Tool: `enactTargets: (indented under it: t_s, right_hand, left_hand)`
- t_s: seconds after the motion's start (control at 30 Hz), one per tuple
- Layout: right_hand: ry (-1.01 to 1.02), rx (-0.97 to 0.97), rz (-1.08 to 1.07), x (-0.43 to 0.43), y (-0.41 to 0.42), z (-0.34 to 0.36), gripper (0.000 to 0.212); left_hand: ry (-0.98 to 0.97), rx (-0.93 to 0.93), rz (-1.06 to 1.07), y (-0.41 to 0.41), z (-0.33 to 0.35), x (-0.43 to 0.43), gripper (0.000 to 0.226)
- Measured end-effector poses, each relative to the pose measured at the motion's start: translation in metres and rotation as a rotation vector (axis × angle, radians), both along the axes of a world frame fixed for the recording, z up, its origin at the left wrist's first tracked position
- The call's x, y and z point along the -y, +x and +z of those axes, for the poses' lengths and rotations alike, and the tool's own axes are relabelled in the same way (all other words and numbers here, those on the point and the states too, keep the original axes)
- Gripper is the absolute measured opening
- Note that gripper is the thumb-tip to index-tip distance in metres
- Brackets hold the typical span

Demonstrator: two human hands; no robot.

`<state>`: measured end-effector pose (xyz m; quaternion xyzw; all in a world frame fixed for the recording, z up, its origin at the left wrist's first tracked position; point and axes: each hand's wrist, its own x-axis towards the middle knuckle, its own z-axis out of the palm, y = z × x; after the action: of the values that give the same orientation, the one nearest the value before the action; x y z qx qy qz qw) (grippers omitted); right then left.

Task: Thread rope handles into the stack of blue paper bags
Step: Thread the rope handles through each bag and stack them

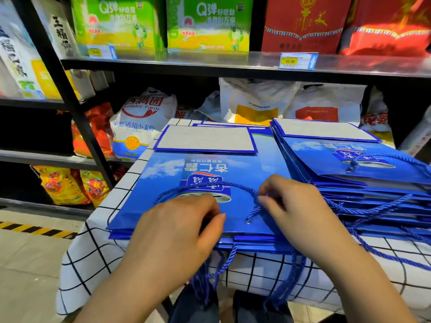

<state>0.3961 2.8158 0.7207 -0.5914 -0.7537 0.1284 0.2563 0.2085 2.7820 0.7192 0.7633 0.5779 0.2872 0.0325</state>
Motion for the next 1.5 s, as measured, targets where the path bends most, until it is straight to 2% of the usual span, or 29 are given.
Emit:
enactTargets:
  t_s: [0.07,0.2,0.27,0.33,0.4,0.47,0.63,0.87,1.1,1.17,1.27,1.37,1.43,1.5]
  right_hand:
    - [0.065,0.001,-0.143,0.001,0.002,0.002,0.016]
    - [0.031,0.286,-0.243,0.002,-0.002,0.001,0.037]
    - [0.008,0.37,-0.221,0.002,-0.008,0.0,0.04]
    - [-0.008,0.373,-0.214,0.001,-0.01,0.0,0.04]
    - [-0.015,0.335,-0.217,0.0,-0.01,0.0,0.04]
    - [-0.026,0.269,-0.22,-0.001,-0.011,0.0,0.039]
    - [-0.039,0.03,-0.206,0.0,-0.012,0.002,0.034]
    - [0.128,-0.257,-0.173,-0.006,0.004,0.035,0.014]
    - [0.275,-0.206,-0.274,-0.016,0.079,0.083,0.006]
    - [0.277,-0.244,-0.311,-0.02,0.104,0.089,0.013]
    - [0.221,-0.322,-0.351,-0.026,0.127,0.086,0.02]
    - [0.147,-0.461,-0.303,-0.03,0.13,0.072,0.028]
    - [0.122,-0.499,-0.279,-0.032,0.122,0.064,0.023]
    - [0.091,-0.516,-0.244,-0.035,0.112,0.056,0.027]
  left_hand:
    - [-0.036,0.046,0.043,-0.008,0.008,-0.003,0.037]
    - [0.067,-0.027,0.377,-0.041,0.013,-0.024,0.026]
    - [-0.005,-0.127,0.539,-0.064,0.007,-0.036,0.027]
    - [-0.16,-0.204,0.606,-0.081,-0.003,-0.044,0.035]
    - [-0.287,-0.143,0.56,-0.087,-0.013,-0.047,0.039]
    - [-0.308,-0.004,0.509,-0.086,-0.016,-0.047,0.038]
    - [-0.134,0.167,0.479,-0.086,-0.008,-0.036,0.028]
    - [0.052,0.348,0.451,-0.07,0.025,-0.026,0.051]
    - [0.094,0.2,0.283,0.002,0.064,-0.063,0.047]
    - [0.078,0.179,0.234,0.025,0.07,-0.079,0.051]
    - [0.088,0.178,0.192,0.044,0.082,-0.094,0.051]
    - [0.122,0.187,0.184,0.042,0.087,-0.097,0.051]
    - [0.121,0.198,0.207,0.035,0.088,-0.094,0.051]
    - [0.094,0.179,0.228,0.028,0.089,-0.087,0.051]
